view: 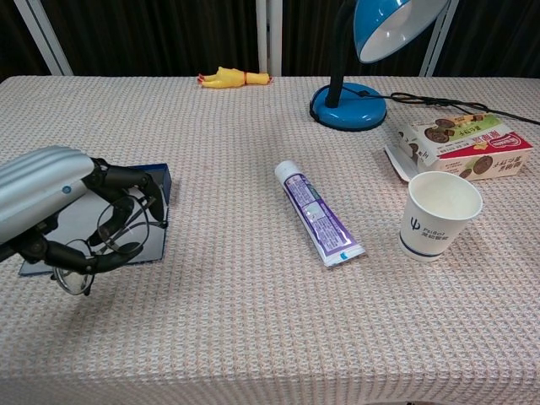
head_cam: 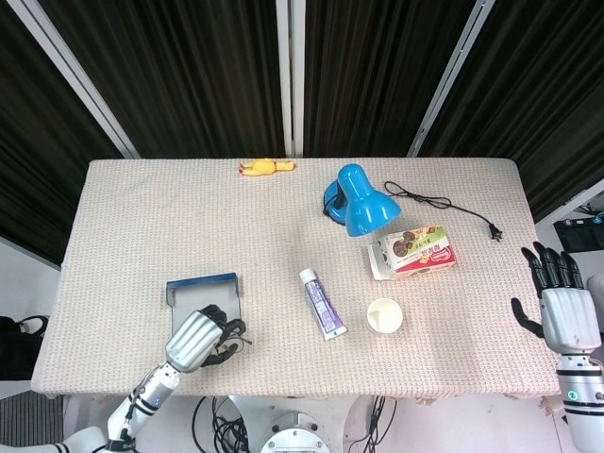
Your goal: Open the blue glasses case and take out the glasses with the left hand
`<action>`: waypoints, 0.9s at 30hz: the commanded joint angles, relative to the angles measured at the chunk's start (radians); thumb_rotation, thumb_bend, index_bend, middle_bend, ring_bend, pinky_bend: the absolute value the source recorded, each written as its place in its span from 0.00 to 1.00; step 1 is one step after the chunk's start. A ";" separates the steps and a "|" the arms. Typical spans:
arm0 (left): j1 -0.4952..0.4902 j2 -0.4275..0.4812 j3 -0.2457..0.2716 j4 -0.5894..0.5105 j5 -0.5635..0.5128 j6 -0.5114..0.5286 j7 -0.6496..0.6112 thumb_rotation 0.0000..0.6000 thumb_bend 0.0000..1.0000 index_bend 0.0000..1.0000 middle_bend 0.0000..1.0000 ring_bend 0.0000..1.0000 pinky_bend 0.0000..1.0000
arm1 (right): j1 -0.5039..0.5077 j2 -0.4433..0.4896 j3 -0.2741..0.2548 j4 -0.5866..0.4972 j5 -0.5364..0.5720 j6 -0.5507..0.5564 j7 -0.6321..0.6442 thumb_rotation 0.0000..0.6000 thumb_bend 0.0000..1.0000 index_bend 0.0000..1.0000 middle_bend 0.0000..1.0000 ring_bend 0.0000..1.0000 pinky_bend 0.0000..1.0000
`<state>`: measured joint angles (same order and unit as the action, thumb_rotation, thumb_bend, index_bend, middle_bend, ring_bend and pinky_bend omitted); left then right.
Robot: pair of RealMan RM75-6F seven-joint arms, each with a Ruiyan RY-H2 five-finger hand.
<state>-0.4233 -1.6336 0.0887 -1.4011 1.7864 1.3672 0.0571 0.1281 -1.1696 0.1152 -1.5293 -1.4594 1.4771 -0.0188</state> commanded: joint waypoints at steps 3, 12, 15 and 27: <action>-0.035 -0.016 -0.003 -0.042 0.020 -0.053 0.053 1.00 0.34 0.44 0.77 0.54 0.46 | -0.004 0.000 -0.002 0.003 -0.004 0.006 0.010 1.00 0.33 0.00 0.00 0.00 0.00; -0.072 -0.068 -0.005 -0.056 0.012 -0.139 0.108 1.00 0.34 0.44 0.77 0.53 0.46 | -0.014 0.007 0.000 0.015 -0.004 0.019 0.038 1.00 0.33 0.00 0.00 0.00 0.00; -0.087 -0.093 -0.020 -0.045 -0.001 -0.164 0.119 1.00 0.34 0.44 0.77 0.54 0.46 | -0.017 0.009 0.000 0.022 -0.005 0.023 0.050 1.00 0.33 0.00 0.00 0.00 0.00; -0.176 -0.200 -0.102 0.021 -0.058 -0.274 0.171 1.00 0.34 0.44 0.77 0.53 0.46 | -0.024 0.013 0.006 0.049 0.003 0.026 0.093 1.00 0.33 0.00 0.00 0.00 0.00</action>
<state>-0.5886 -1.8217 -0.0008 -1.3909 1.7388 1.1046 0.2237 0.1038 -1.1568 0.1213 -1.4814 -1.4571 1.5037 0.0729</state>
